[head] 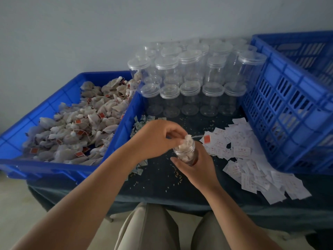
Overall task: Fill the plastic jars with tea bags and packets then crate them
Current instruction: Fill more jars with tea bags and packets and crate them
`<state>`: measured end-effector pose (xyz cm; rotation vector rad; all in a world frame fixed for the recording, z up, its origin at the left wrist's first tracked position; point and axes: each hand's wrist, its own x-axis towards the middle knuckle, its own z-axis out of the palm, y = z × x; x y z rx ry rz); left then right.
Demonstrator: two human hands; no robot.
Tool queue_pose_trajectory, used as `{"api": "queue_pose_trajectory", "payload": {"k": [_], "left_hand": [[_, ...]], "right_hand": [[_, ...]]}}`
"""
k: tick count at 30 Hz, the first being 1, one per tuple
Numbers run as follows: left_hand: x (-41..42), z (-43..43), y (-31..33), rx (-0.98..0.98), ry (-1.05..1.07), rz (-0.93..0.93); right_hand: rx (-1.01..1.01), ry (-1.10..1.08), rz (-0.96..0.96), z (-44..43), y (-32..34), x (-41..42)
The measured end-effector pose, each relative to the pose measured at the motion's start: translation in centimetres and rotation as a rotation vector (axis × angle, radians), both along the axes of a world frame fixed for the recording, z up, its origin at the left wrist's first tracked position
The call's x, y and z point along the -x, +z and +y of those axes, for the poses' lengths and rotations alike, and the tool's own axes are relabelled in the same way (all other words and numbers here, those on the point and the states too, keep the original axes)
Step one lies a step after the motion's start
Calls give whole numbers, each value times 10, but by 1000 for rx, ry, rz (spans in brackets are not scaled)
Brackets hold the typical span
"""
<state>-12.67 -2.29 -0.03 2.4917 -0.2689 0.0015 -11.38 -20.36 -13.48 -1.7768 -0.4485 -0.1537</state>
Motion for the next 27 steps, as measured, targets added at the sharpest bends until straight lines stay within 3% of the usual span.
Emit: {"api": "queue_pose_trajectory", "payload": {"k": [3,11,14,18,23,27], "left_hand": [[4,-6,-10,-185,-17,-43],[12,-6,-23,-404,-123,24],[14,-12,-28,-377,-91,3],[18,-29,-30,-332,107,-110],[22,-45,-24,-485,207,-174],[19,-38,-20,-231,301,-149]], "right_hand": [[24,23,-41,0,0,-2],[90,28,-9,1,-4,1],[103,8,-8,1,-4,0],[141,26,-71,3,-4,4],[257,31,-127,3,-2,6],[164,-13,-84,3,-1,5]]}}
